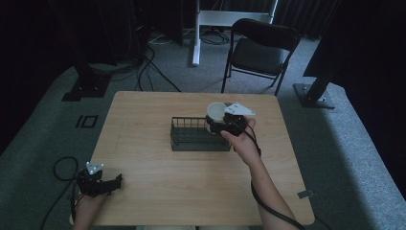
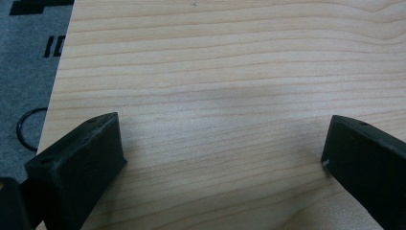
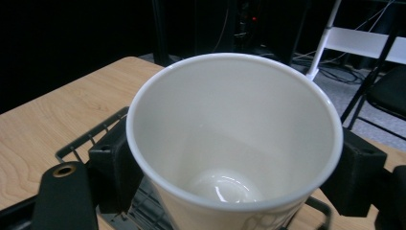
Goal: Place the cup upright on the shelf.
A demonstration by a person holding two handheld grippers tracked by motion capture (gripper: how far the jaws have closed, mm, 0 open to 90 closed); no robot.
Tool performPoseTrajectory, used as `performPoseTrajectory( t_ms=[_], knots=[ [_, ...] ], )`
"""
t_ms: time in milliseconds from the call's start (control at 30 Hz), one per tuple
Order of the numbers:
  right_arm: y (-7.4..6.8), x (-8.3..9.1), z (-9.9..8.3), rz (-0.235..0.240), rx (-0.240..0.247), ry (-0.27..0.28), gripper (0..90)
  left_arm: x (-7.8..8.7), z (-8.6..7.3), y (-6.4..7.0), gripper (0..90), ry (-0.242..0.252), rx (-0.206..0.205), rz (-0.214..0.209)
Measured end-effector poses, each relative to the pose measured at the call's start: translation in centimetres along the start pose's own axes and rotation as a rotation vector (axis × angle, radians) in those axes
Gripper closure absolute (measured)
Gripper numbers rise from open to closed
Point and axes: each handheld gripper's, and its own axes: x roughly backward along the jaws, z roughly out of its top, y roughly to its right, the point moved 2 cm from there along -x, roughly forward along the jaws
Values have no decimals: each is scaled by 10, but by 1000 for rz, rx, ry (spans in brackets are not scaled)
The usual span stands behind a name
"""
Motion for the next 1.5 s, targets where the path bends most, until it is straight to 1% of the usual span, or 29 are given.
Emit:
performPoseTrajectory(
  t_ms=[33, 267, 500, 667, 700, 767, 833, 967, 1033, 1167, 1367, 1500],
  knots=[
    [-1, -2, 0, 4, -4, 0, 204, 0, 0, 0, 8, 0, 0, 0],
    [-11, -13, -4, 21, 10, -26, 204, 0, 0, 0, 8, 0, 0, 0],
    [-19, -24, -5, 26, 19, -42, 204, 0, 0, 0, 8, 0, 0, 0],
    [-22, -34, -10, 27, 25, -65, 204, 0, 0, 0, 8, 0, 0, 0],
    [-23, -35, -11, 25, 30, -66, 204, 0, 0, 0, 8, 0, 0, 0],
    [-23, -39, -14, 20, 25, -69, 204, 0, 0, 0, 8, 0, 0, 0],
    [-23, -42, -17, 27, 14, -75, 204, 0, 0, 0, 8, 0, 0, 0],
    [-26, -45, -19, 33, 13, -79, 204, 0, 0, 0, 8, 0, 0, 0],
    [-28, -47, -20, 31, 23, -86, 204, 0, 0, 0, 8, 0, 0, 0],
    [-29, -49, -22, 38, 22, -89, 204, 0, 0, 0, 8, 0, 0, 0],
    [-30, -53, -29, 44, 25, -118, 204, 0, 0, 0, 8, 0, 0, 0],
    [-29, -54, -33, 42, 28, -125, 203, 0, 0, 0, 8, 0, 0, 0]
  ],
)
